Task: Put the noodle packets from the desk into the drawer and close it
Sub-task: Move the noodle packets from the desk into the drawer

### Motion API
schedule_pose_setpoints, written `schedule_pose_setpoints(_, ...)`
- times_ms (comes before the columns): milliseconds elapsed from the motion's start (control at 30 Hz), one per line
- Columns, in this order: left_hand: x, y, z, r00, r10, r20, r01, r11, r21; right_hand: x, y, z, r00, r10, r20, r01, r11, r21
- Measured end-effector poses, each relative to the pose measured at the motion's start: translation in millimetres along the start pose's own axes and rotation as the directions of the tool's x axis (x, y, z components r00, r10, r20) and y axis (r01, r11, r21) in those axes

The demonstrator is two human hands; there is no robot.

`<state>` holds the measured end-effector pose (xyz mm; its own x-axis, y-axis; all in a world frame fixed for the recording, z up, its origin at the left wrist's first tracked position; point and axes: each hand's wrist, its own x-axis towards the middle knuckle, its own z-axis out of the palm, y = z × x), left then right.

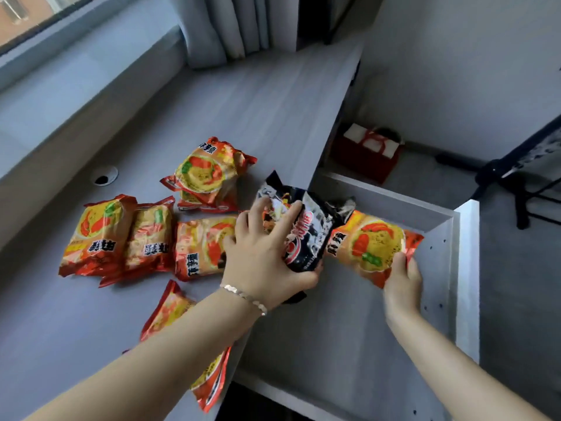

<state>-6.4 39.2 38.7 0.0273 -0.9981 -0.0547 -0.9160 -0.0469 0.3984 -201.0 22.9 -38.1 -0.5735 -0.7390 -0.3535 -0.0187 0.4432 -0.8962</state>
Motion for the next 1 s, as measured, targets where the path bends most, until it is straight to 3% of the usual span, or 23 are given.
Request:
schedule_pose_setpoints(167,-9,46,68,0.965,0.077,0.252,-0.101,0.991,0.084,54,88,-40,0.925,0.377,-0.055,-0.381,0.92,-0.092)
schedule_pose_setpoints(333,7,49,136,0.899,-0.017,0.437,-0.099,0.966,0.239,61,90,-44,0.862,0.502,0.072,-0.502,0.864,-0.017)
schedule_pose_setpoints(467,32,47,181,0.866,-0.166,0.472,-0.034,0.922,0.386,69,91,-53,0.819,0.542,0.19,-0.514,0.839,-0.18)
schedule_pose_setpoints(633,59,46,211,0.788,-0.298,0.538,0.055,0.906,0.42,81,90,-63,0.838,0.477,0.265,-0.382,0.86,-0.339)
schedule_pose_setpoints(700,62,44,212,0.755,-0.271,0.596,0.071,0.939,0.337,83,87,-64,0.853,0.439,0.282,-0.334,0.874,-0.353)
schedule_pose_setpoints(767,59,41,197,0.767,-0.182,0.616,0.02,0.965,0.26,80,86,-61,0.874,0.389,0.292,-0.273,0.889,-0.368)
schedule_pose_setpoints(900,44,24,141,0.926,0.131,0.355,-0.192,0.971,0.144,57,66,-31,0.879,0.283,0.383,-0.111,0.905,-0.411)
schedule_pose_setpoints(1000,33,-2,106,0.955,0.296,0.02,-0.292,0.928,0.232,30,43,0,0.856,0.162,0.491,0.071,0.903,-0.423)
